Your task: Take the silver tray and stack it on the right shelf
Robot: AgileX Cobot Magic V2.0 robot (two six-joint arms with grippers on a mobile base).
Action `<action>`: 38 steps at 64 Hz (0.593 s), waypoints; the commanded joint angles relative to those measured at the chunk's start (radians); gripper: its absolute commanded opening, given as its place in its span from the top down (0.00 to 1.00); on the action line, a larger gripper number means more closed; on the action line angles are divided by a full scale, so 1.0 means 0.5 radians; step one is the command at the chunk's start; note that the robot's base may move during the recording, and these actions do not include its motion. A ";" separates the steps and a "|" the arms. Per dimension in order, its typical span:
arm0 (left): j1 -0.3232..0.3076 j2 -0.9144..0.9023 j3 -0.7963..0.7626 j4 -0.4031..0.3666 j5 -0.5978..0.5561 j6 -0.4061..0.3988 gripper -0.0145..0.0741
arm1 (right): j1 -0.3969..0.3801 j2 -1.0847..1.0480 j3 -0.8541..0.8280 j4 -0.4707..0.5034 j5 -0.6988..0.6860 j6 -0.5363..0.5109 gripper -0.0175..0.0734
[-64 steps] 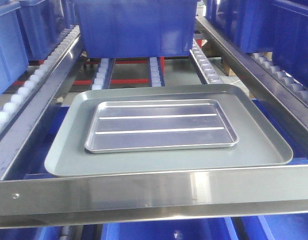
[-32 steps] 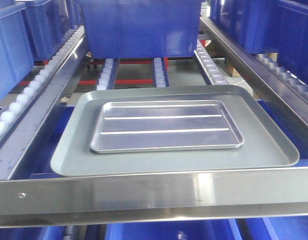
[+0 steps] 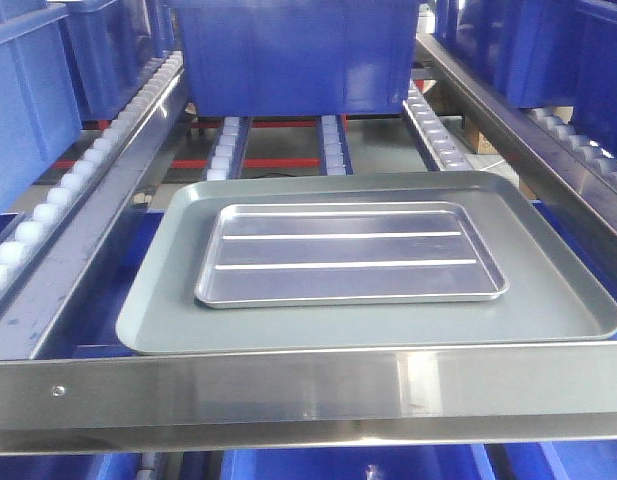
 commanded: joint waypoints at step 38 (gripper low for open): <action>0.015 -0.033 0.037 -0.019 -0.186 0.002 0.95 | -0.001 0.020 -0.054 -0.026 -0.172 -0.016 0.75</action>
